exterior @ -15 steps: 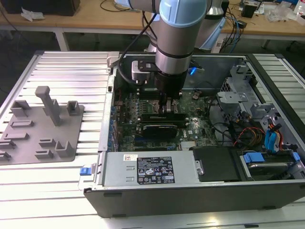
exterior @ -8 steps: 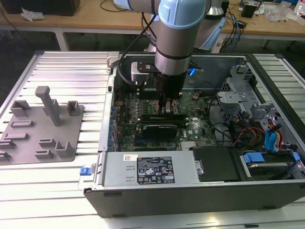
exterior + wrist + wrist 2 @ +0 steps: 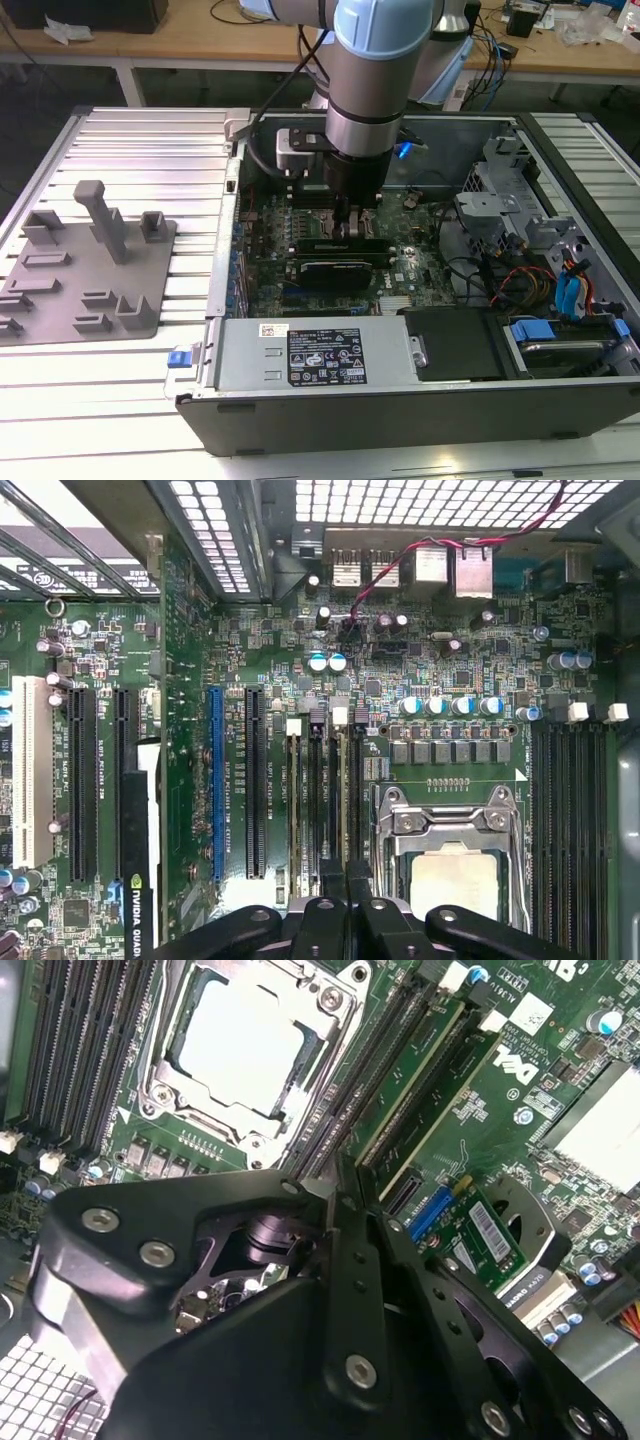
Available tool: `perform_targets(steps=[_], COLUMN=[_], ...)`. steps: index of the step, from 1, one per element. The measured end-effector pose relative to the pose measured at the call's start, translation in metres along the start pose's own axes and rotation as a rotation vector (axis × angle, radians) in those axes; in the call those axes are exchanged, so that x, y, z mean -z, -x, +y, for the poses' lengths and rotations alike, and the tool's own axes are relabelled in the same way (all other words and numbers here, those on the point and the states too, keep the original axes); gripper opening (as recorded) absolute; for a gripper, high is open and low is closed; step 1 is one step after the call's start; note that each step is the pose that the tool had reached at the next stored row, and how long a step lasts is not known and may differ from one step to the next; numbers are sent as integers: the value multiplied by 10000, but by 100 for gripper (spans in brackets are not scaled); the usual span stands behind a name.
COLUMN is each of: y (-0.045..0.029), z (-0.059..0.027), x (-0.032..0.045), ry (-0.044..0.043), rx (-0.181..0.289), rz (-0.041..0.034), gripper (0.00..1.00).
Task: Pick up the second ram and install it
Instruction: 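Insert the second ram into the second slot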
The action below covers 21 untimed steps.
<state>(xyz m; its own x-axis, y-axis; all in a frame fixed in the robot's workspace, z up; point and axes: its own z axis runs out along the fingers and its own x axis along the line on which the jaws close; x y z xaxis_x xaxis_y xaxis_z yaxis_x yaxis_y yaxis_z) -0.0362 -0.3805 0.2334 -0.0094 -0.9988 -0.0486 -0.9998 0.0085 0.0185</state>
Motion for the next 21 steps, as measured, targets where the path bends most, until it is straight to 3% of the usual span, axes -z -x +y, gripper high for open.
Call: perform_targets(steps=[13,14,16,21], y=[-3,-4,-4,7], z=[-4,-3,-1,3], x=[-102,-97,-73,129], ry=[-17,-8,-7,-16], rx=[2,2,0,0], rz=[-16,-3,-1,-3], gripper=[9,16,16,16])
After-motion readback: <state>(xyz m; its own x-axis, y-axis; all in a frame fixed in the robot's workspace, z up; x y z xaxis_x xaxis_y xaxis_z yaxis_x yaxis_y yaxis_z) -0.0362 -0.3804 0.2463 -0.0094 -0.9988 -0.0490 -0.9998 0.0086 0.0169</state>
